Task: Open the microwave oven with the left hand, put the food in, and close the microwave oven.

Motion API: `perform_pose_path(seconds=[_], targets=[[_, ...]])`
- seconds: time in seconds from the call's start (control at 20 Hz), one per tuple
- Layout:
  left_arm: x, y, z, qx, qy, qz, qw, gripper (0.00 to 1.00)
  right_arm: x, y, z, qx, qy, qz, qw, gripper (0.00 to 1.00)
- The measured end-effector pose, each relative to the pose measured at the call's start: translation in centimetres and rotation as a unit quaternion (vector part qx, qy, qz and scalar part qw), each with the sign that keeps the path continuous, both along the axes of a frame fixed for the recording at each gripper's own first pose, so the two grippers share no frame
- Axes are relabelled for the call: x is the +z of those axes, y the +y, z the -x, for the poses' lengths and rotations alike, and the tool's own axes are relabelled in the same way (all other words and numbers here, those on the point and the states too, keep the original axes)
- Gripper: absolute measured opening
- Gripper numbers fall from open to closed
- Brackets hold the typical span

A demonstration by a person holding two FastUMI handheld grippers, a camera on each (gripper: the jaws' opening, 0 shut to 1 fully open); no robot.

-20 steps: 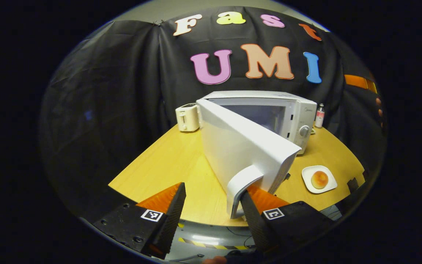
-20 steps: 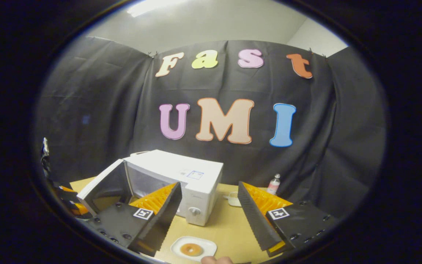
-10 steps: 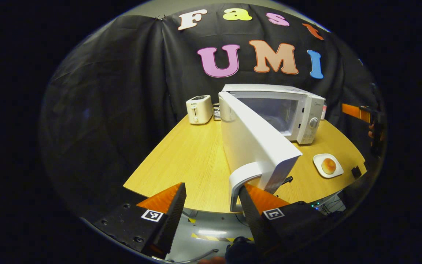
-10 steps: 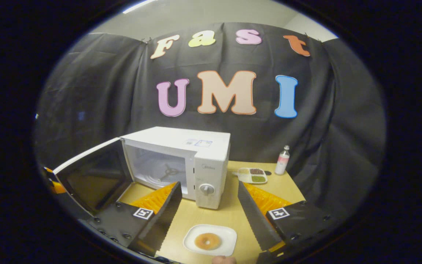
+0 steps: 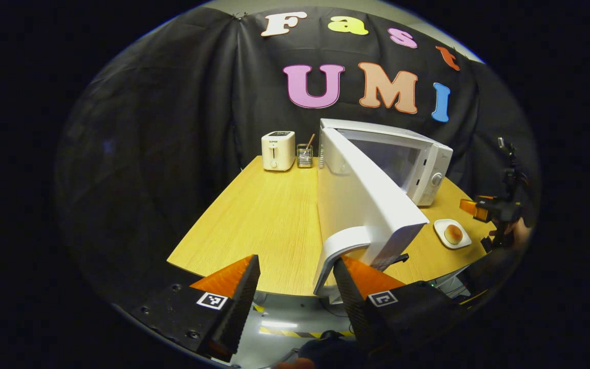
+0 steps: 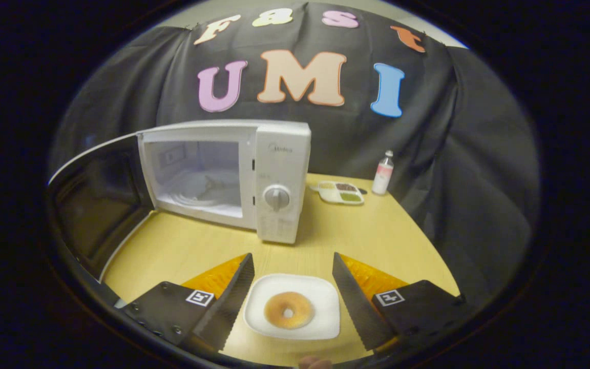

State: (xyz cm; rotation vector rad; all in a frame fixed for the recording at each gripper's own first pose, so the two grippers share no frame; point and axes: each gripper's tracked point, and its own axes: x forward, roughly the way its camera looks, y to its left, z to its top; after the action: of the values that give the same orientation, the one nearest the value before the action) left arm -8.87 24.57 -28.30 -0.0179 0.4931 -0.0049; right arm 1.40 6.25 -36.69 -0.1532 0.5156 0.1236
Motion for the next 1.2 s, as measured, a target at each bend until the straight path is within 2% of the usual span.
perform_pose_path(seconds=[0.7, 0.8, 0.9, 1.05, 1.2], targets=[[2.9, 3.0, 2.1, -0.001, -0.027, -0.019, 0.999, 0.86, -7.1, -0.6, 1.7, -0.025, 0.076, 0.043, 0.996, 0.98], [4.2, 2.8, 2.0, 0.001, -0.037, -0.008, 0.999, 0.86, -8.1, -0.6, 1.9, -0.032, 0.087, 0.041, 0.995, 0.98], [6.3, 2.5, 1.7, 0.007, -0.060, 0.008, 0.998, 0.84, -8.9, -0.9, 2.0, -0.041, 0.099, 0.039, 0.994, 0.98], [9.7, 3.3, 0.4, 0.028, -0.104, -0.006, 0.994, 0.84, -10.1, -1.3, 2.3, -0.058, 0.116, 0.026, 0.991, 0.98], [12.8, 3.0, -0.6, 0.027, -0.149, -0.014, 0.988, 0.85, -10.2, -1.2, 2.0, -0.068, 0.120, 0.011, 0.990, 0.99]])
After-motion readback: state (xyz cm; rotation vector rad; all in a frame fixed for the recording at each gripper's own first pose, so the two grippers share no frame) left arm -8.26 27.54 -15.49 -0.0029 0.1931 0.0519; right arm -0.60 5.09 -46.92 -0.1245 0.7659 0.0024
